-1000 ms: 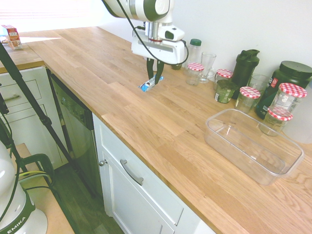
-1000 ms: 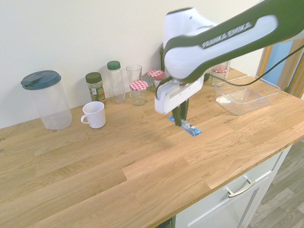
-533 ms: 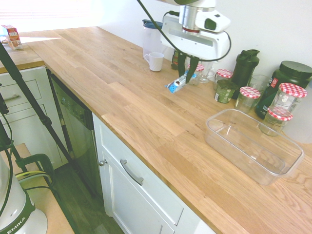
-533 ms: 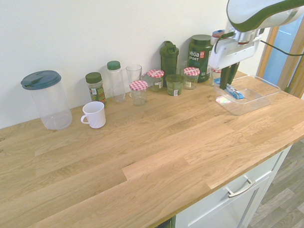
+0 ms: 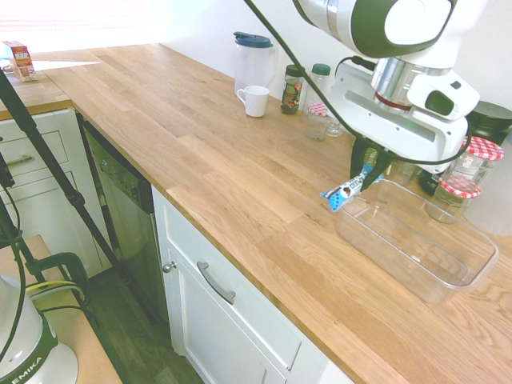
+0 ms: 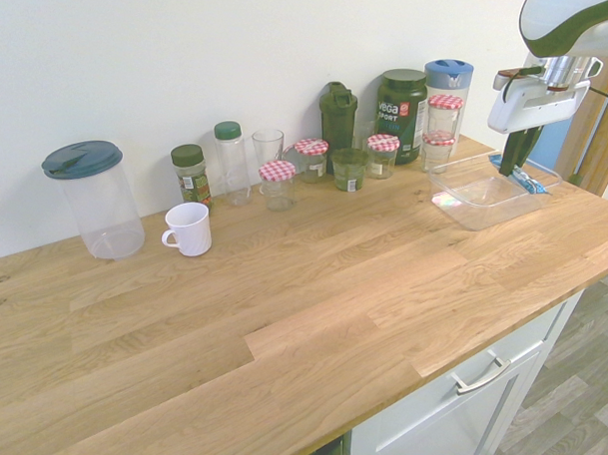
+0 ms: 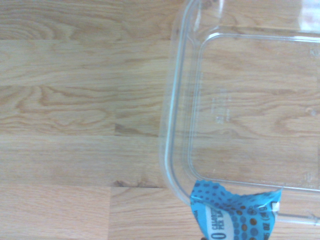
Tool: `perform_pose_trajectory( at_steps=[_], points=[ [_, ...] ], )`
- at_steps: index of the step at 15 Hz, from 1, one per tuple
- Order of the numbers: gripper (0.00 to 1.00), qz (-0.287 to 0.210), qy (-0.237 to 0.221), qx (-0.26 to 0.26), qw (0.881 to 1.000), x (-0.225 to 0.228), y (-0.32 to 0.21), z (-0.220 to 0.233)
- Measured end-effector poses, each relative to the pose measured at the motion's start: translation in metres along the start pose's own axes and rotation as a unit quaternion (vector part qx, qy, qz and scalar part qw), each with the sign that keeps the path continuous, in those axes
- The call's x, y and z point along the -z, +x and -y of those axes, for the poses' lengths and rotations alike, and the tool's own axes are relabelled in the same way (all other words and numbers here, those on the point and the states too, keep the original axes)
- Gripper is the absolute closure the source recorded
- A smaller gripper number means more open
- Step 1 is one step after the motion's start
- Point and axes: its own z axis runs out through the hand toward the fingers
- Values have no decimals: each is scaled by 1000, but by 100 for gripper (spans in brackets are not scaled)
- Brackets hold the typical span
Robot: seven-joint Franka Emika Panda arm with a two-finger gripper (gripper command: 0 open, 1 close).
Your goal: Put the protein bar into the container
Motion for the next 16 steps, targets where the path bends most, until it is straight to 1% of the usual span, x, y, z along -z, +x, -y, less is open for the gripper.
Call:
perform_pose_trajectory(
  at_steps=[5,8,13,16],
  points=[
    [100,10,-15,-3,1000,-38,27,6],
    [100,13,-17,6,1000,-61,34,8],
    [100,15,-13,7,1000,-72,39,10],
    [100,15,-12,3,1000,-76,50,15]
  ],
)
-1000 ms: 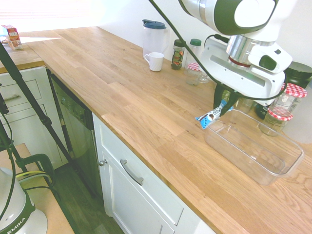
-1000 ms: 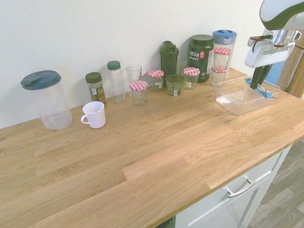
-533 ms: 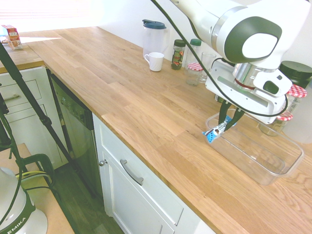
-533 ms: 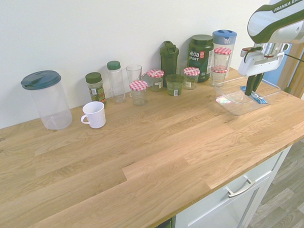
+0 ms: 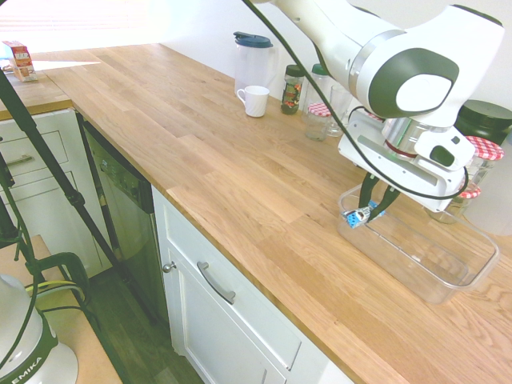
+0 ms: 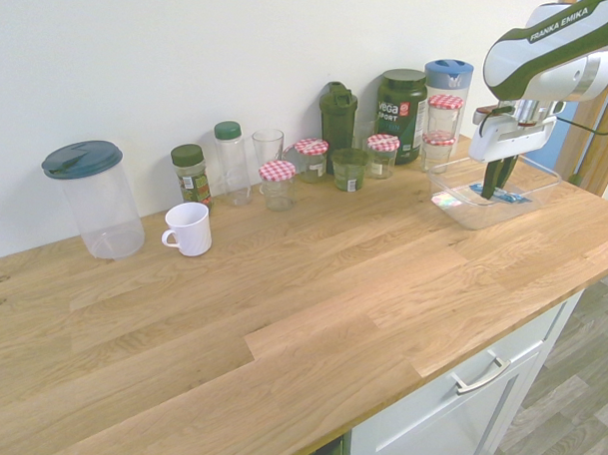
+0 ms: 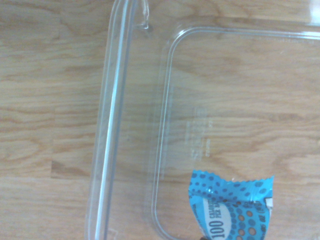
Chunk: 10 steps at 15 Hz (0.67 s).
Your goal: Put the protein bar into the container
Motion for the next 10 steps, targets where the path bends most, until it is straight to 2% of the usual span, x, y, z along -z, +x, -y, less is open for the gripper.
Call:
perform_pose_trajectory(
  at_steps=[10],
  points=[
    [100,15,-14,4,1000,-14,39,25]
  ],
)
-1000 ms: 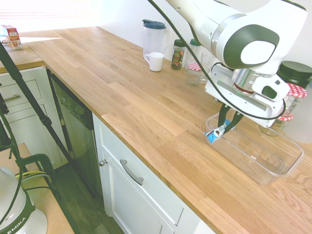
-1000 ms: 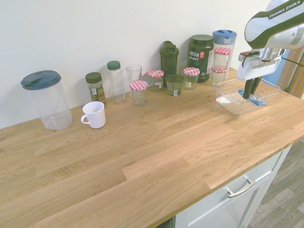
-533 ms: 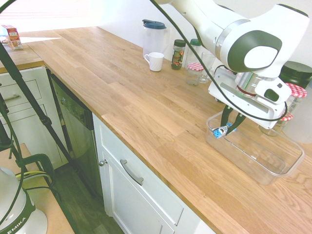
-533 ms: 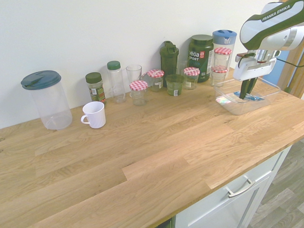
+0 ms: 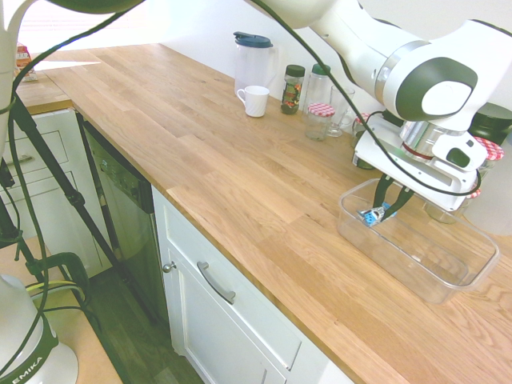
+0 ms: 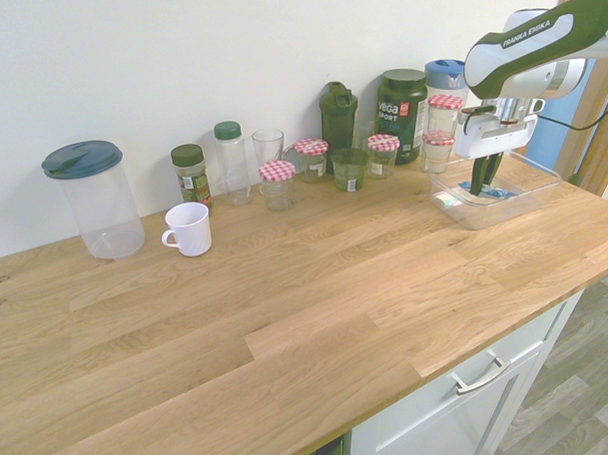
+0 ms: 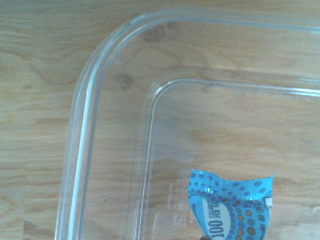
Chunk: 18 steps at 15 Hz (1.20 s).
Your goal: Put the protein bar into the container
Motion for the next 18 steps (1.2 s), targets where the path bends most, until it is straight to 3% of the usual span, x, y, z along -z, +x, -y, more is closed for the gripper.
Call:
perform_pose_trajectory(
  at_steps=[8,9,18],
  points=[
    [100,6,-10,6,1000,-25,17,12],
    [0,6,-10,8,1000,-28,17,12],
    [0,-13,-20,17,1000,-42,23,12]
  ],
)
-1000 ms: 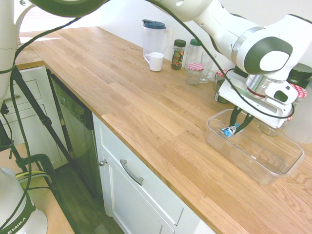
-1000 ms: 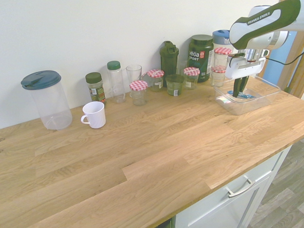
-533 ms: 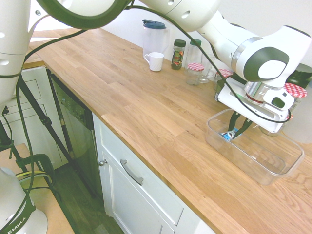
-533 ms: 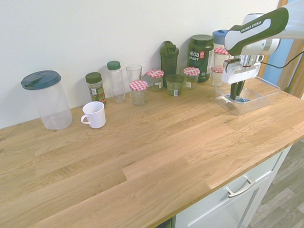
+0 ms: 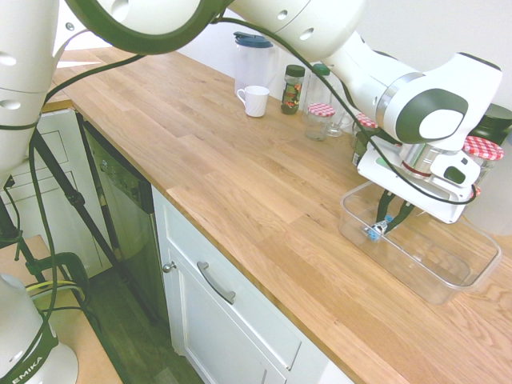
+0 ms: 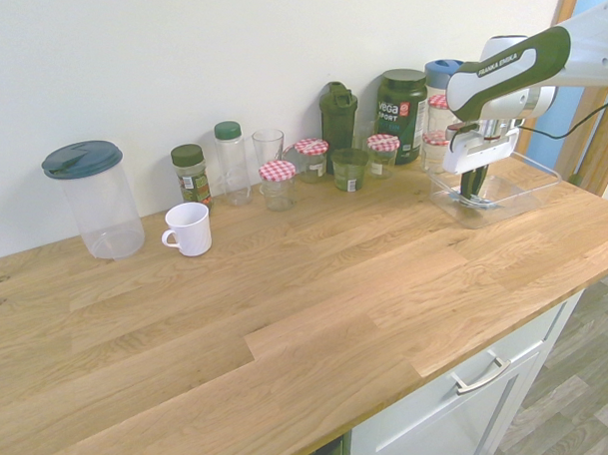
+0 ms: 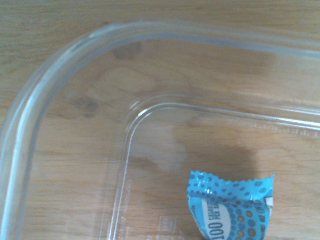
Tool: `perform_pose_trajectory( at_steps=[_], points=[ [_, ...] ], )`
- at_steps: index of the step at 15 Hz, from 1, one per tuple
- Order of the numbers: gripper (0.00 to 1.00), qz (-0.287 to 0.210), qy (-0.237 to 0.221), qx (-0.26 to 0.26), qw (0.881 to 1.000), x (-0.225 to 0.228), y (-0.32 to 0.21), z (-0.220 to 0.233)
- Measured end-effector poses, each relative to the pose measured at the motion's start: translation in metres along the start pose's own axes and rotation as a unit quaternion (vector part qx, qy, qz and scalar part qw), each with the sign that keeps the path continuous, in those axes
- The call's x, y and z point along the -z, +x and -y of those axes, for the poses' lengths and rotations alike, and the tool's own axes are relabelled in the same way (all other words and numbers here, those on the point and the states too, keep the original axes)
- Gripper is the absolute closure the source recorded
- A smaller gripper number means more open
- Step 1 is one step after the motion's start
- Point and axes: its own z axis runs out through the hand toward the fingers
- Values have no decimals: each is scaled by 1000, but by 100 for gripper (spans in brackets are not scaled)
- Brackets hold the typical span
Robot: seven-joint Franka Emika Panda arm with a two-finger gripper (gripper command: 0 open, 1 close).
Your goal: Put the protein bar into the container
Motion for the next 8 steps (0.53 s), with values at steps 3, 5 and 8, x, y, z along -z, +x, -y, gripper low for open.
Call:
perform_pose_trajectory(
  at_steps=[3,5,8],
  points=[
    [0,-9,0,-1,1000,3,0,-3],
    [0,-22,7,-4,1000,22,-3,-8],
    [0,-57,31,-5,998,94,-21,-22]
  ],
)
